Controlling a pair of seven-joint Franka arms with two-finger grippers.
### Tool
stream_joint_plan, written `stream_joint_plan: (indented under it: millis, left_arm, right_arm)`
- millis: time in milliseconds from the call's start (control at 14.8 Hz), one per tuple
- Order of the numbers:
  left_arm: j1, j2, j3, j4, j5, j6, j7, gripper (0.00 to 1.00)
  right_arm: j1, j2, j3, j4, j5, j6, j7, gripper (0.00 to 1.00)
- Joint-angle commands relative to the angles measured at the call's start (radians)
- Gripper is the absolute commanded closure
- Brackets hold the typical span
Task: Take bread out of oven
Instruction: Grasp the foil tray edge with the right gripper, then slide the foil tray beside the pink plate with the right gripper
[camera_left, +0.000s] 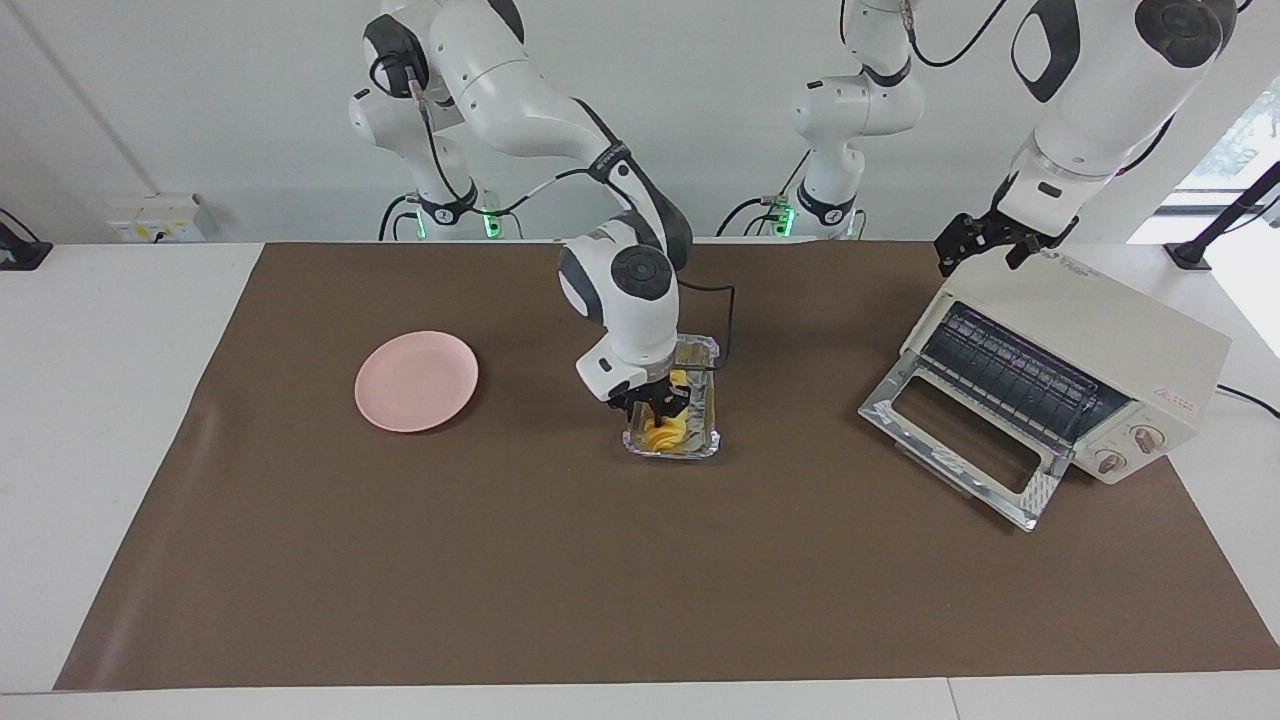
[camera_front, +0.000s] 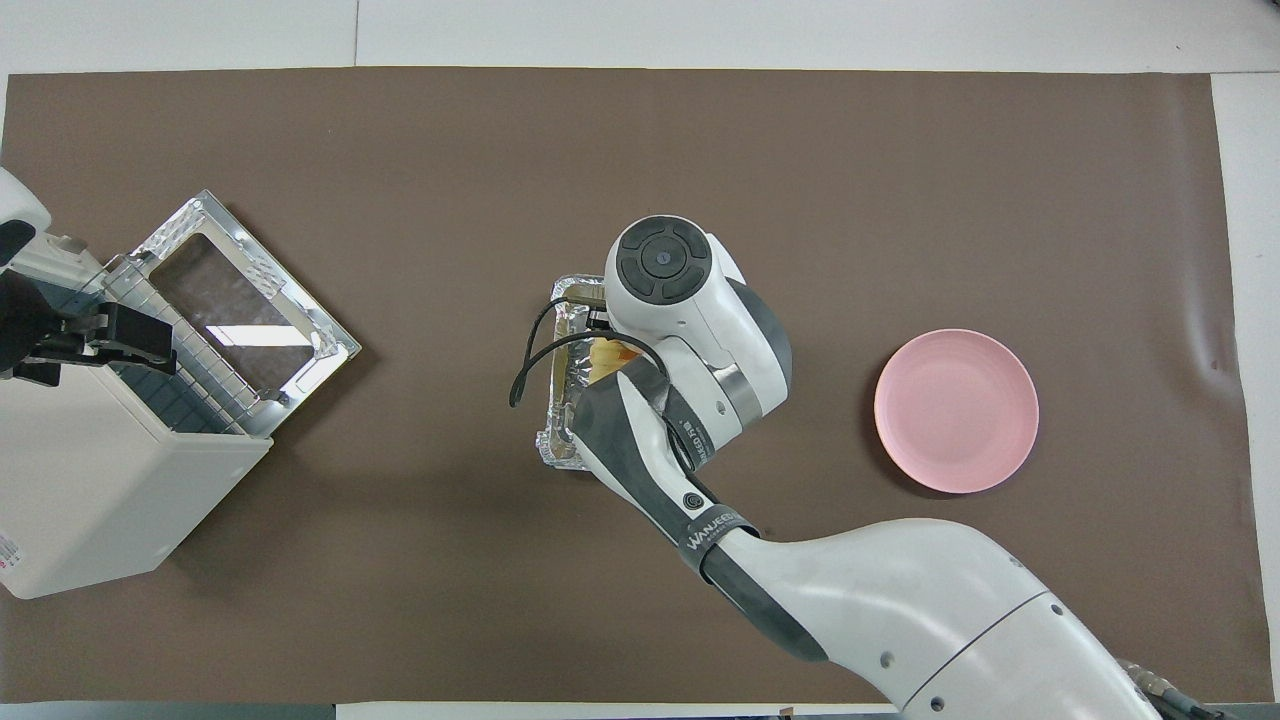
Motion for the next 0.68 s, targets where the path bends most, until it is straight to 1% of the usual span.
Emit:
stream_joint_plan:
  millis: [0,203,405,473,608]
  left_arm:
    - [-0.012,0.012,0.003,0.045,0.0,-0.034,0.013,0.0]
    - [-0.014,0.01,0.001,0.052,-0.003,-0.026,0.013,0.0]
    - [-0.013,0.006,0.001,0.05,-0.004,-0.022,0.013,0.0]
    - [-0.014,0.006,0.001,0.05,-0.004,-0.022,0.013,0.0]
    - [-0.014,0.004,0.001,0.049,-0.006,-0.02,0.015,0.0]
  right_arm:
    - [-0.009,-0.013,0.004,-0.027,-0.018,0.026,0.016,1.0]
    - [-0.012,-0.013,0.004,-0.018,-0.018,0.015,0.014,1.0]
    - [-0.029,-0.019,0.002,0.011,-0.018,-0.02,0.004,1.0]
    - [-0.053,-0.022,0.002,0.034,-0.019,-0.052,-0.015,1.0]
    - [-0.122,-0.026,0.004,0.137,0.0,-0.171,-0.128,1.0]
